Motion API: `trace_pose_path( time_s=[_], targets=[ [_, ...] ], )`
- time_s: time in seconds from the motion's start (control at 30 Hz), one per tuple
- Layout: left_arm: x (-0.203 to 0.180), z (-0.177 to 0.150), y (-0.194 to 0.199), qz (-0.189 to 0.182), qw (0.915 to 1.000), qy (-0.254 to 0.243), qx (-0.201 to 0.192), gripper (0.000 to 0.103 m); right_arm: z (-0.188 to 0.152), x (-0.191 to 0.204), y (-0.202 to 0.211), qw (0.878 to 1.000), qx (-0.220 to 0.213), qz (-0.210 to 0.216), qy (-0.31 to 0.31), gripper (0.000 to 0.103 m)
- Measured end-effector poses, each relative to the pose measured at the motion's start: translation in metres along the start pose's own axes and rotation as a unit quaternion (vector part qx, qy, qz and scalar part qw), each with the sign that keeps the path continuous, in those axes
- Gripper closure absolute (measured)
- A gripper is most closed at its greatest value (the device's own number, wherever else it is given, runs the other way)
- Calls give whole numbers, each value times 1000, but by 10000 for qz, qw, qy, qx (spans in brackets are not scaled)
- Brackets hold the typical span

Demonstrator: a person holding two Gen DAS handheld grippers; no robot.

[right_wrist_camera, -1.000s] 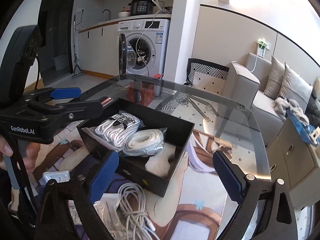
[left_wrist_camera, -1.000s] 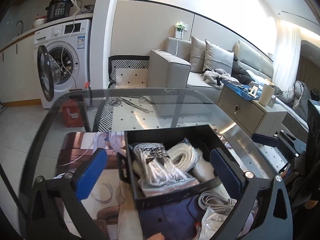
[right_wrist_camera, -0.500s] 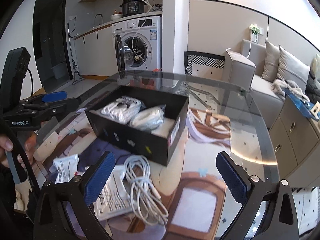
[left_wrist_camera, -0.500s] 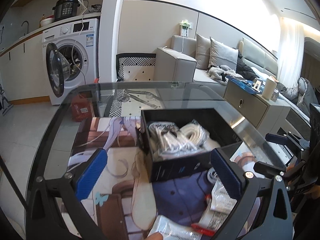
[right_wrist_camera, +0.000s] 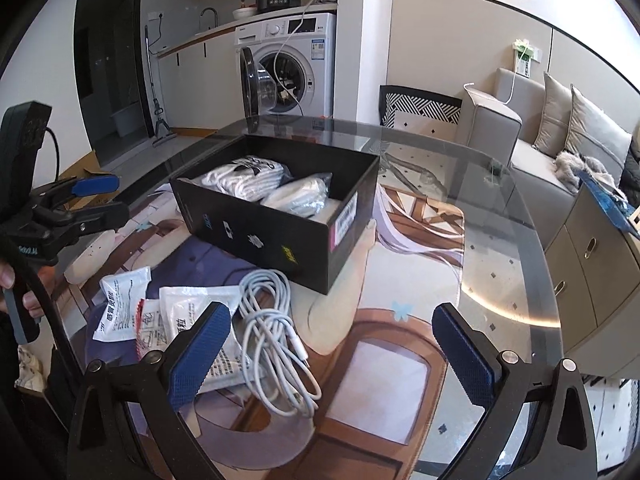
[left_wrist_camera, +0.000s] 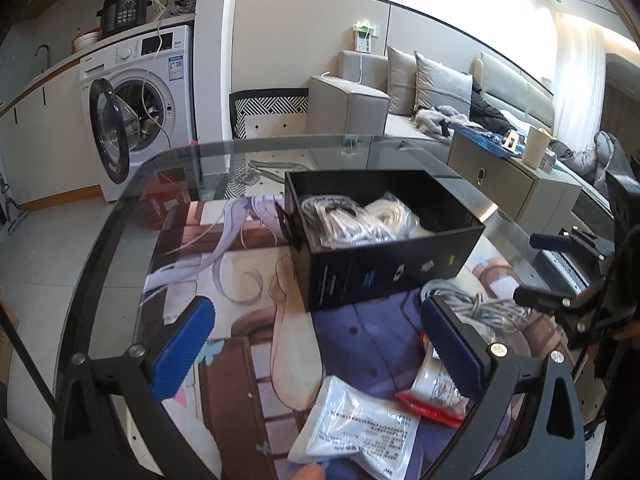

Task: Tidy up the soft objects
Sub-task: 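Move the right tool down onto the grey coiled cable and close it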

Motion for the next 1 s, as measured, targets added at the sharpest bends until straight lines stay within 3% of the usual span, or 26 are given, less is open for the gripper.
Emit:
trace_pose_path(
  time_s=[0.57, 1.0],
  targets=[
    [7, -35, -10, 46, 9991, 253, 333, 0, -15, -2, -33, 9990, 394, -103, -158, 1],
    [9, -42, -14, 82, 9988, 248, 412, 0, -12, 14, -39, 9988, 398, 218, -192, 1]
  ],
)
Point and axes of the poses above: each gripper's, at about its wrist camera, not at the fingertips, and y roughly against the way its jaws point, x to its left, z to its top, the point moved 8 cm from there along -y, roughly the way its jaws point, and after that the axes turned 1 degree about -y, right-handed, at the moved point
